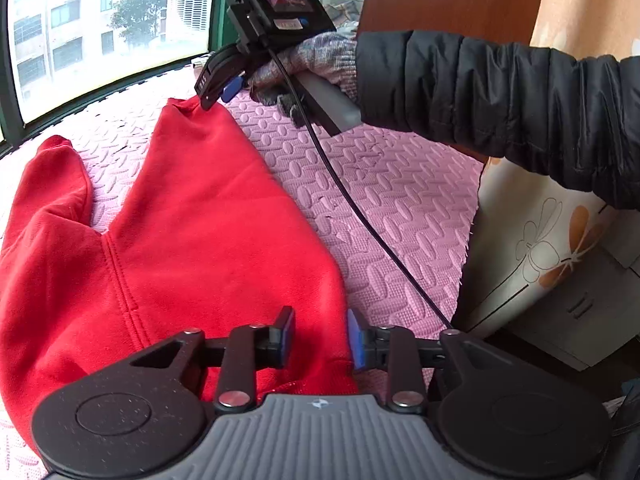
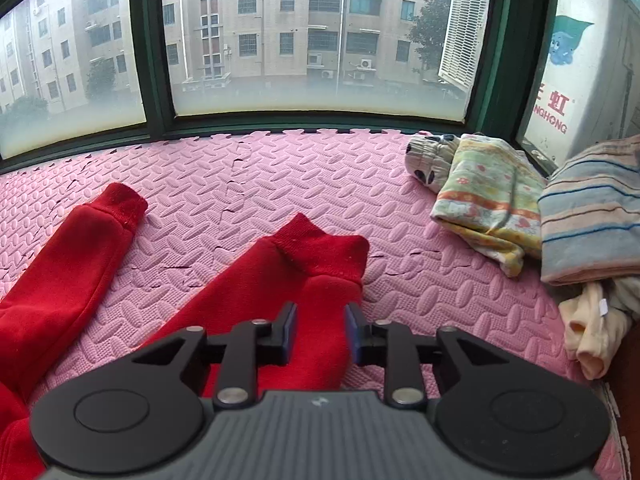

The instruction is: Fold clothes

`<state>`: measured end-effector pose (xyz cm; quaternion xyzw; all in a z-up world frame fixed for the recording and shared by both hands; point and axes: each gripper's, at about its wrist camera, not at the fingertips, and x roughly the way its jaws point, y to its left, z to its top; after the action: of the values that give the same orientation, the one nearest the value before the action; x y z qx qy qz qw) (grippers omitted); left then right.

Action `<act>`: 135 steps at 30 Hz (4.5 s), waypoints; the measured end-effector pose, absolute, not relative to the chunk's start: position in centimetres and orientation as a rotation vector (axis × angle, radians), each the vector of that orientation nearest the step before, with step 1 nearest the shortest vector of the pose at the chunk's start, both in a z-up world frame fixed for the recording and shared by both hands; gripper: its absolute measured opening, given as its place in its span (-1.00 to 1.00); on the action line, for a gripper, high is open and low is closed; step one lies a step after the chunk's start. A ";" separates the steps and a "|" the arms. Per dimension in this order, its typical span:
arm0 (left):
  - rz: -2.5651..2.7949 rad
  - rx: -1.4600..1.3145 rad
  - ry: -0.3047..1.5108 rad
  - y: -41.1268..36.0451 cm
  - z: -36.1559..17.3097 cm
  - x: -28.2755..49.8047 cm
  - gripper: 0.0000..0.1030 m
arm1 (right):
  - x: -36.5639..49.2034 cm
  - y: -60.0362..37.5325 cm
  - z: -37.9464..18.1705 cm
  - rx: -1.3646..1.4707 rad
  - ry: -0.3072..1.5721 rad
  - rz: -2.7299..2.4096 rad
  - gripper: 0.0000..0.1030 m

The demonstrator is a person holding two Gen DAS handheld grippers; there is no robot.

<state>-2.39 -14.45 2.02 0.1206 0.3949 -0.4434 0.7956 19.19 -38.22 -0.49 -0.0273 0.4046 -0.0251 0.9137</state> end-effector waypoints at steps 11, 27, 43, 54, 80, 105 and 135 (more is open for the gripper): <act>-0.607 0.148 0.822 -7.1 3.9 1.4 -0.01 | 20.0 -33.0 -0.3 -0.155 0.883 0.073 -0.31; -0.287 -0.129 0.956 2.8 0.8 6.0 0.06 | 27.8 -18.8 1.5 -0.271 0.891 0.313 -0.27; -0.406 -0.218 0.941 4.1 -0.3 6.4 -0.81 | 31.2 -10.5 -2.5 -0.663 0.905 0.372 -0.81; -0.390 -0.242 0.885 5.8 2.1 4.8 -0.82 | 30.6 -5.4 1.0 -0.560 0.700 0.500 -0.76; -0.308 -0.252 0.911 6.5 1.8 1.6 -0.26 | 6.0 -14.6 2.6 -0.547 0.943 0.744 -0.36; -0.365 0.046 0.907 0.8 -0.4 -7.2 -0.35 | -12.9 -16.1 0.8 -0.757 0.638 0.634 -0.23; -0.356 0.097 0.800 -1.5 1.0 -8.3 -0.72 | -15.0 -18.1 0.2 -0.678 0.651 0.489 -0.51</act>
<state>-8.26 -1.50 1.03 0.0469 0.3874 -0.1723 0.9045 -15.01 -18.06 0.18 -0.3235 0.3103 0.2334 0.8629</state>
